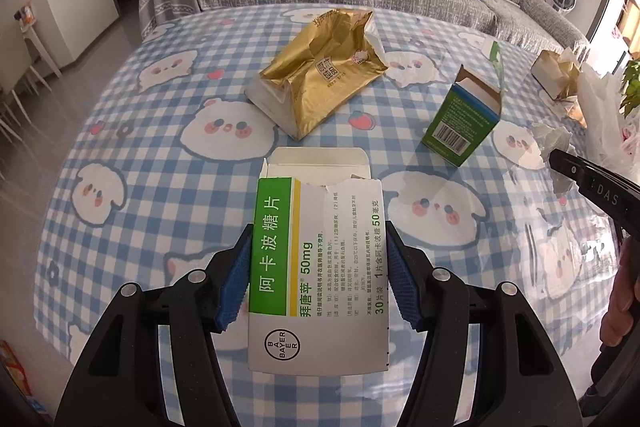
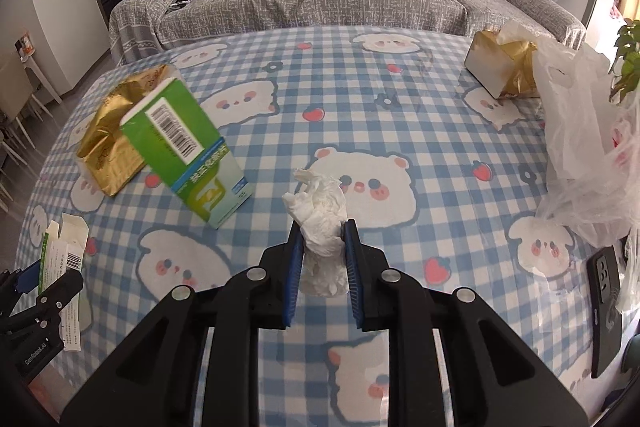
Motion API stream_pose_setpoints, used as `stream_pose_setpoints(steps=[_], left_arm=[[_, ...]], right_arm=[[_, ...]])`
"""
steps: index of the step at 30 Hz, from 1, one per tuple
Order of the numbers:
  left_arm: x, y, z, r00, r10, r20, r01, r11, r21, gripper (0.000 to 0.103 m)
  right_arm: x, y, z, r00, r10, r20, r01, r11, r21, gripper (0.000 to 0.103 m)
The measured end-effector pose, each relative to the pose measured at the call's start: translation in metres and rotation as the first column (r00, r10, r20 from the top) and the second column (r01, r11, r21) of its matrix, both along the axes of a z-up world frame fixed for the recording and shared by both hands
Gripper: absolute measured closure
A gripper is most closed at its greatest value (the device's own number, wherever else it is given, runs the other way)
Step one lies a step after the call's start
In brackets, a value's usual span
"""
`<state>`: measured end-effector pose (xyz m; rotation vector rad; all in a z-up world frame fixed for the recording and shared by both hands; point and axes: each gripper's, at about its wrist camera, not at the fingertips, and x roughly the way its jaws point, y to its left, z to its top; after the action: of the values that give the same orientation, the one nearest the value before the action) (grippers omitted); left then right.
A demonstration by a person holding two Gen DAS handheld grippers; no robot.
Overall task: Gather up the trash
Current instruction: 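Lift the medicine box and tissue and carry both toward the bin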
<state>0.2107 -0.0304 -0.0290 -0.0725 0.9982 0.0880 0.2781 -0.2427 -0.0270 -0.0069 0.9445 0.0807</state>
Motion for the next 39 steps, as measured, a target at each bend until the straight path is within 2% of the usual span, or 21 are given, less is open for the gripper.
stream_pose_setpoints(steps=[5, 17, 27, 39], left_arm=[[-0.023, 0.001, 0.009, 1.000, 0.005, 0.011, -0.005, 1.000, -0.001, 0.043], [-0.071, 0.004, 0.009, 1.000, 0.016, 0.016, -0.016, 1.000, -0.012, 0.043], [-0.100, -0.009, 0.015, 0.999, -0.011, 0.045, 0.012, 1.000, -0.003, 0.043], [-0.144, -0.014, 0.008, 0.998, -0.039, 0.041, 0.040, 0.999, -0.014, 0.043]], right_arm=[[-0.027, 0.003, 0.010, 1.000, -0.001, 0.011, 0.001, 1.000, -0.005, 0.084], [-0.095, 0.004, 0.023, 0.999, 0.018, 0.036, -0.018, 1.000, 0.001, 0.084], [-0.129, 0.018, 0.028, 0.997, 0.053, 0.052, -0.054, 0.999, 0.009, 0.084], [-0.174, 0.037, 0.026, 0.994, 0.085, 0.067, -0.086, 0.996, 0.011, 0.083]])
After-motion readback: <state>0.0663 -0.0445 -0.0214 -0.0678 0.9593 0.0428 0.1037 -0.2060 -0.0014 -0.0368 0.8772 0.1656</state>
